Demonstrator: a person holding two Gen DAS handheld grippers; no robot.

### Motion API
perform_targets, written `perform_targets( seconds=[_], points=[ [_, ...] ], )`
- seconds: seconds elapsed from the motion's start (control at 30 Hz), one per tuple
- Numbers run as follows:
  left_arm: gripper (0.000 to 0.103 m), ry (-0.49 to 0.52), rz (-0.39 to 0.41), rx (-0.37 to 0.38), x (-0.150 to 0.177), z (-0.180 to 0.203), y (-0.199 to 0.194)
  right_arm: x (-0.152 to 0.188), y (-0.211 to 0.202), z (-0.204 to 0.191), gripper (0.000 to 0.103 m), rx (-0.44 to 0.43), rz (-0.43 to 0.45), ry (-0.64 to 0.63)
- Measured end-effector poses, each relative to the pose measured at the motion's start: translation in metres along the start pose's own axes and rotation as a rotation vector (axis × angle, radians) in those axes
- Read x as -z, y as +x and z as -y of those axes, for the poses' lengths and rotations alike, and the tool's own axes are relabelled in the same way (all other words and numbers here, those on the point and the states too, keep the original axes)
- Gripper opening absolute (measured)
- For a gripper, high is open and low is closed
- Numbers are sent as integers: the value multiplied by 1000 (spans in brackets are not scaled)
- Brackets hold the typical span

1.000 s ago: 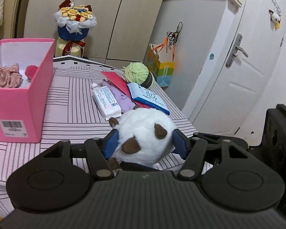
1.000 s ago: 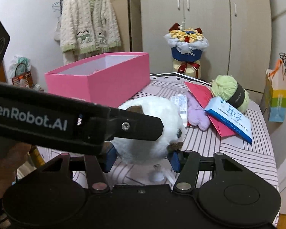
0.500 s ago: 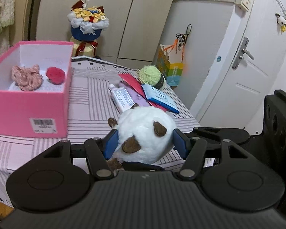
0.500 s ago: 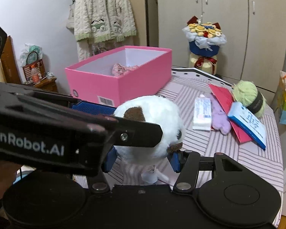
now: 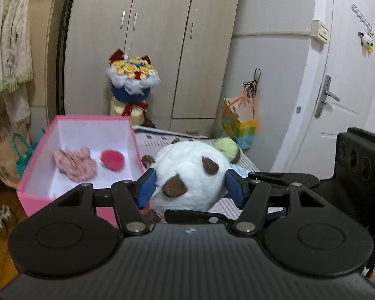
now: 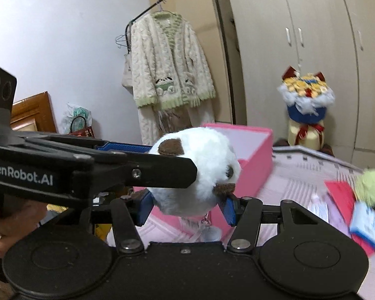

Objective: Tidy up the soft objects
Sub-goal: 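Lift the white plush with the left tool and lower it into the pink box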

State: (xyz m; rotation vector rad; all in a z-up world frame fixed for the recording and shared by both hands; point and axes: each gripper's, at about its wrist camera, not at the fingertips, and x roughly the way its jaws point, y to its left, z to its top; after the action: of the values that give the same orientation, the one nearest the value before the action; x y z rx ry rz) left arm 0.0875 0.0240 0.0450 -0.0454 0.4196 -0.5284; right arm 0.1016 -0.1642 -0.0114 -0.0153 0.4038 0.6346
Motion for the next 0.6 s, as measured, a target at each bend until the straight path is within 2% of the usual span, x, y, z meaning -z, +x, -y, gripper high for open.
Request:
perform_targets(
  seconds=[0.03,0.23,0.4,0.5,0.6],
  points=[
    [60,25,1,-2,-6,-6,3,-5,7,-1,61,4,-1,-13],
    [60,12,-3,-24,-37,-49,28,-39,56,10,61,-8,-18,-22],
    [60,-73,-23,-37,-50,-93,54,-49,99,20,63,-28,-26,9],
    [60,-106,-51,-49,-47,-114,71,-50,127,21,63,-25,-66,-22],
    [60,-174,-113,-68,-41,-134,92,-51,157,26,63,-42,-164,-24]
  ],
)
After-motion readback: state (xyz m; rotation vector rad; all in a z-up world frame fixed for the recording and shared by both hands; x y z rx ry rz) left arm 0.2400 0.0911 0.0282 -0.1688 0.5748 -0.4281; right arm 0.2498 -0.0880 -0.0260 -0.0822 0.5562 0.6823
